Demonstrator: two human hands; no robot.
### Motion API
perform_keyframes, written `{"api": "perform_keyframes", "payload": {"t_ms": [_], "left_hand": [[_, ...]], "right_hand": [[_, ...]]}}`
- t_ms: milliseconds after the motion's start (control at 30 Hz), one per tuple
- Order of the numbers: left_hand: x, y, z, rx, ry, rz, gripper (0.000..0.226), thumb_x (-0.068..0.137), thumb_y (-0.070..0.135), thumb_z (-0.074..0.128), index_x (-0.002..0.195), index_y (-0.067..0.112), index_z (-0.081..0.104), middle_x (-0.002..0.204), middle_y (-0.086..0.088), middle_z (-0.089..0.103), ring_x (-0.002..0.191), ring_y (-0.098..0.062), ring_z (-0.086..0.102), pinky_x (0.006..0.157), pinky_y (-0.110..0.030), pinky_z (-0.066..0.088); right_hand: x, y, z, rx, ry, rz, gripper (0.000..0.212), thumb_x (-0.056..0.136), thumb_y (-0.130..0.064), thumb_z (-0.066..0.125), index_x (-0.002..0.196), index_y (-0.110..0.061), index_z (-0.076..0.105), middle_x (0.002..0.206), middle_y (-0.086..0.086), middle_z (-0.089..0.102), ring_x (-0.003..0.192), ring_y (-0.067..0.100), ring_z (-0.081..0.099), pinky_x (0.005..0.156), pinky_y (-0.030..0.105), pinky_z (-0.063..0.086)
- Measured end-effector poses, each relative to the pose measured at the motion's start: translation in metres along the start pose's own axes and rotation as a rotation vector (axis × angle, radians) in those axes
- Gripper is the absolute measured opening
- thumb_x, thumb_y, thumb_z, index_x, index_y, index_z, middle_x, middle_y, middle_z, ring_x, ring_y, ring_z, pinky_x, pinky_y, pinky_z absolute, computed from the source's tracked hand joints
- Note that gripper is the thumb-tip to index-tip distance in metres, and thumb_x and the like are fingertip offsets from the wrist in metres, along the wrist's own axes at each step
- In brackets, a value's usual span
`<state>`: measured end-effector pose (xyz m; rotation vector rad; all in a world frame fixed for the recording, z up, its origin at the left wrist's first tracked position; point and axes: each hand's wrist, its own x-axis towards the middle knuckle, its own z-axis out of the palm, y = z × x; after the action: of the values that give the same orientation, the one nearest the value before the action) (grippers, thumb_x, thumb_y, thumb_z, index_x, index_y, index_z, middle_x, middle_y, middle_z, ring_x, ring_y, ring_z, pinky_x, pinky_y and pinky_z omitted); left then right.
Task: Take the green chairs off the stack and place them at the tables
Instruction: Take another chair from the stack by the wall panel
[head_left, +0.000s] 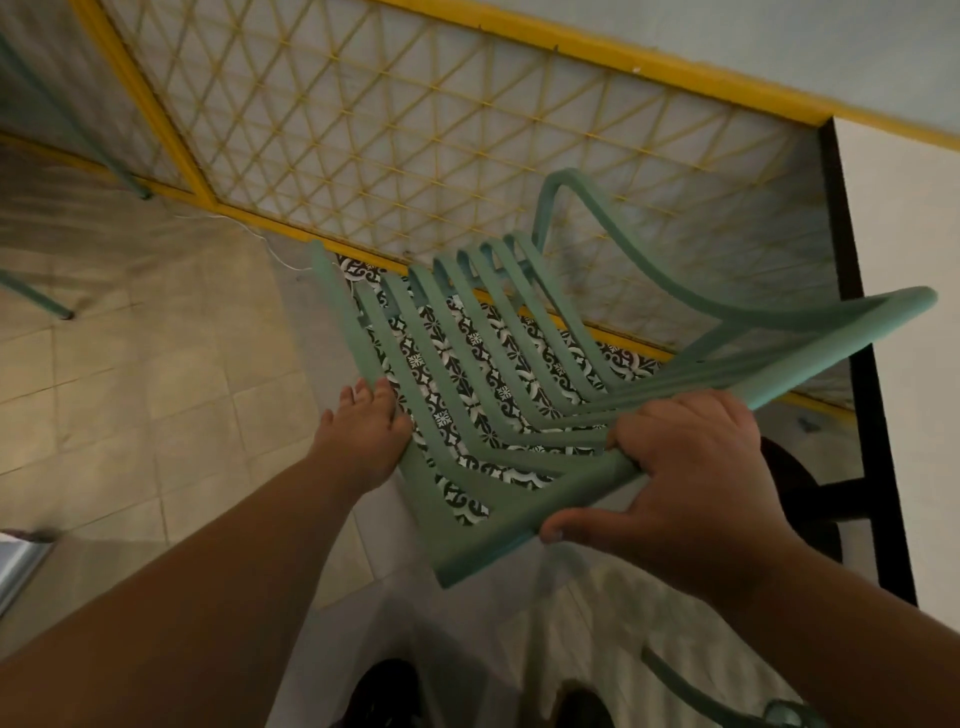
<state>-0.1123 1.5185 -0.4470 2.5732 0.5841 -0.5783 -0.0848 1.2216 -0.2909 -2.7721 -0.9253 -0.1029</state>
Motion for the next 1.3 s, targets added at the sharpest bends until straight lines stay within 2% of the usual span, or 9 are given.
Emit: {"api": "perform_keyframes", "payload": {"t_ms": [667, 733, 800, 867, 933, 1067, 1133, 1233, 1300], "left_hand": [[0.025, -0.039, -0.041, 0.306, -0.093, 0.056, 0.066, 0.105, 0.046, 0.020, 0.162, 0.019, 0.001, 0.169, -0.016, 0.002, 0.155, -0.036, 0.001, 0.122, -0.058, 0.010], [0.021, -0.031, -0.046, 0.304, -0.133, 0.017, 0.065, 0.106, 0.046, 0.021, 0.162, 0.019, 0.004, 0.169, -0.016, 0.005, 0.154, -0.038, 0.007, 0.122, -0.058, 0.014], [0.011, -0.015, -0.057, 0.239, -0.193, -0.033, 0.061, 0.107, 0.046, 0.026, 0.160, 0.015, 0.020, 0.165, -0.018, 0.023, 0.149, -0.038, 0.025, 0.121, -0.054, 0.023], [-0.009, 0.006, -0.073, 0.118, -0.194, -0.012, 0.063, 0.105, 0.052, 0.032, 0.155, 0.013, 0.035, 0.159, -0.017, 0.038, 0.143, -0.034, 0.037, 0.118, -0.047, 0.028], [-0.043, 0.027, -0.090, -0.017, -0.049, 0.075, 0.070, 0.101, 0.061, 0.036, 0.156, 0.018, 0.033, 0.161, -0.011, 0.037, 0.144, -0.031, 0.037, 0.116, -0.045, 0.029], [-0.125, 0.068, -0.106, -0.177, 0.141, 0.215, 0.088, 0.080, 0.080, 0.031, 0.155, 0.037, 0.024, 0.161, 0.004, 0.036, 0.143, -0.021, 0.040, 0.112, -0.047, 0.035], [-0.147, 0.088, -0.098, -0.119, 0.136, 0.245, 0.090, 0.078, 0.082, 0.028, 0.156, 0.038, 0.018, 0.164, 0.007, 0.030, 0.145, -0.019, 0.036, 0.114, -0.047, 0.033], [-0.161, 0.110, -0.079, 0.044, 0.151, 0.300, 0.089, 0.083, 0.082, 0.023, 0.158, 0.035, 0.012, 0.166, 0.005, 0.025, 0.148, -0.020, 0.030, 0.117, -0.048, 0.029], [-0.162, 0.117, -0.070, 0.138, 0.194, 0.315, 0.089, 0.083, 0.083, 0.016, 0.157, 0.033, 0.021, 0.160, 0.004, 0.038, 0.141, -0.021, 0.042, 0.113, -0.049, 0.040]], "right_hand": [[-0.007, -0.075, 0.016, 0.003, 0.073, 0.110, 0.077, 0.062, -0.106, 0.034, 0.062, -0.029, 0.046, 0.065, -0.012, 0.046, 0.069, 0.019, 0.044, 0.081, 0.041, 0.037], [-0.007, -0.073, 0.014, -0.019, 0.033, 0.103, 0.076, 0.065, -0.105, 0.032, 0.062, -0.030, 0.045, 0.064, -0.013, 0.045, 0.068, 0.018, 0.044, 0.080, 0.042, 0.038], [-0.007, -0.069, 0.009, -0.026, -0.036, 0.087, 0.074, 0.068, -0.103, 0.029, 0.064, -0.031, 0.046, 0.067, -0.014, 0.045, 0.070, 0.016, 0.044, 0.083, 0.043, 0.040], [-0.009, -0.062, 0.003, 0.012, -0.148, 0.075, 0.074, 0.069, -0.103, 0.028, 0.074, -0.033, 0.053, 0.076, -0.017, 0.048, 0.078, 0.013, 0.045, 0.093, 0.045, 0.039], [-0.013, -0.053, -0.005, 0.082, -0.237, 0.064, 0.080, 0.066, -0.103, 0.032, 0.098, -0.036, 0.062, 0.095, -0.018, 0.057, 0.095, 0.011, 0.049, 0.105, 0.043, 0.032], [-0.015, -0.030, -0.019, 0.057, -0.270, 0.057, 0.106, 0.059, -0.107, 0.030, 0.138, -0.039, 0.051, 0.139, -0.018, 0.055, 0.139, 0.015, 0.033, 0.117, 0.043, 0.008], [-0.011, -0.011, -0.025, 0.012, -0.285, 0.084, 0.111, 0.056, -0.108, 0.028, 0.141, -0.039, 0.049, 0.145, -0.017, 0.052, 0.146, 0.017, 0.027, 0.119, 0.045, 0.006], [-0.004, 0.021, -0.030, -0.031, -0.274, 0.117, 0.113, 0.055, -0.108, 0.035, 0.140, -0.036, 0.053, 0.143, -0.013, 0.057, 0.145, 0.023, 0.033, 0.121, 0.052, 0.019], [0.001, 0.039, -0.031, -0.056, -0.282, 0.127, 0.114, 0.052, -0.108, 0.036, 0.139, -0.036, 0.055, 0.142, -0.011, 0.058, 0.146, 0.024, 0.034, 0.119, 0.053, 0.022]]}}
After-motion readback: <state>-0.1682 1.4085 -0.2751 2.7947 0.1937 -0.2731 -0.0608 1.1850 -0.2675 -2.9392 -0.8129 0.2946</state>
